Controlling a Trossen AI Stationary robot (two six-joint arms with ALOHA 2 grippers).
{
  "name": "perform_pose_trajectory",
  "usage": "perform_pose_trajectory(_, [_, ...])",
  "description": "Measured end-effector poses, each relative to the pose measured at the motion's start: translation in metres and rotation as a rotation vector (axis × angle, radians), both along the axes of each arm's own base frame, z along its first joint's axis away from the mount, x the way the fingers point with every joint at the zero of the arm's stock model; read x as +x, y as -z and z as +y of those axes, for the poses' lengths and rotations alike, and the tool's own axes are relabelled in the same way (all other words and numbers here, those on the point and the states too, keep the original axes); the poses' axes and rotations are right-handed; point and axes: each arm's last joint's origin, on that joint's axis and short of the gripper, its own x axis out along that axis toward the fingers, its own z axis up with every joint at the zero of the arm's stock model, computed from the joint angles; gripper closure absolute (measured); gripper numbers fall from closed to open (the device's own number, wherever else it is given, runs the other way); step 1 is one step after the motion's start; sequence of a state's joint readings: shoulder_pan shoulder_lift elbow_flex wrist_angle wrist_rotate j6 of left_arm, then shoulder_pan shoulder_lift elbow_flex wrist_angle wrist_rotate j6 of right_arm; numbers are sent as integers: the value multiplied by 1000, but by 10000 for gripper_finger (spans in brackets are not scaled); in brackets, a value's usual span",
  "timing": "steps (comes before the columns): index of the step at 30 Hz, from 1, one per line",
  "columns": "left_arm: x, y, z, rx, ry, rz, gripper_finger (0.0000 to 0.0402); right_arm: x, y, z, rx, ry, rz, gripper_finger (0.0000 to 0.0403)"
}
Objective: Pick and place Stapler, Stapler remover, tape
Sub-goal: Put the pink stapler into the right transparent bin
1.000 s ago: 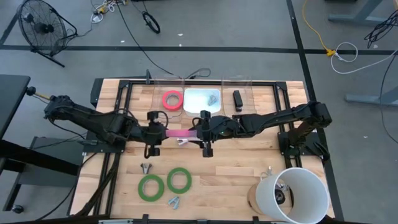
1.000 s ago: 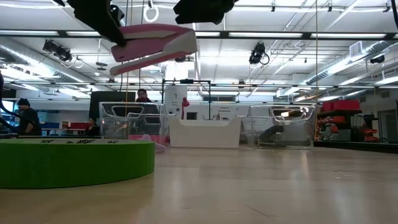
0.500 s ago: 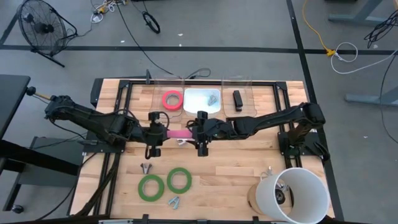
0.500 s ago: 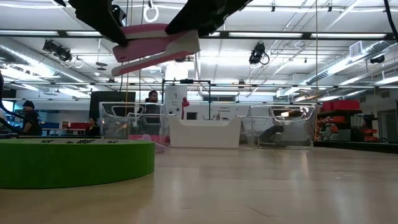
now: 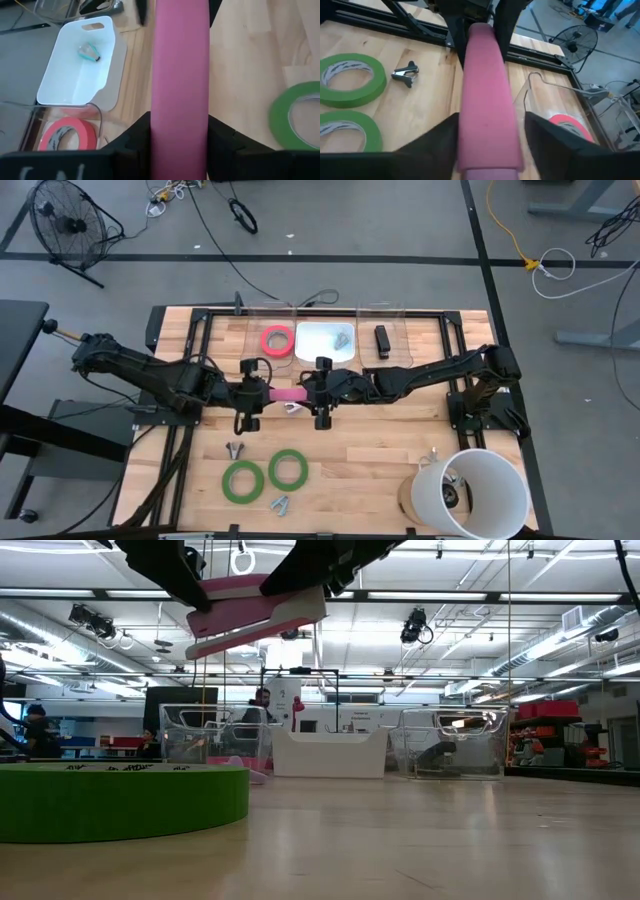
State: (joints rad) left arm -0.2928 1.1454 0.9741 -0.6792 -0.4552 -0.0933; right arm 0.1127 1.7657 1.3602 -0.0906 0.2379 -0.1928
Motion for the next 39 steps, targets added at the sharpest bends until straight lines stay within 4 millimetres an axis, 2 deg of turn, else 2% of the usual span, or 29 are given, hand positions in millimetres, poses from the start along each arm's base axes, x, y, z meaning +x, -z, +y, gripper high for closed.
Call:
perform_pose_trajectory(3, [0, 0, 0, 3, 1, 2, 271, 0, 1, -2, 20, 8, 5, 268])
perform_pose_trajectory(9, [0, 0, 1, 15, -7, 2, 270, 0, 0, -3, 9, 11, -4, 266])
perform_pose_trajectory(15, [0, -1, 1, 34, -33, -18, 209, 1, -1, -5, -17, 61, -18, 266])
perform_pose_trajectory(19, [0, -2, 2, 57, -52, -25, 187, 1, -2, -7, -19, 69, -24, 266])
perform_pose_trajectory(28, [1, -3, 3, 86, -79, -42, 191, -10, -12, -17, -37, 101, 19, 266])
perform_pose_trajectory(33, [-1, -3, 6, 170, -123, -31, 191, -20, -15, -23, -19, 144, 71, 266])
perform_pose_trajectory(39, [-2, -2, 6, 199, -132, -28, 191, -40, -18, -32, -68, 335, 176, 266])
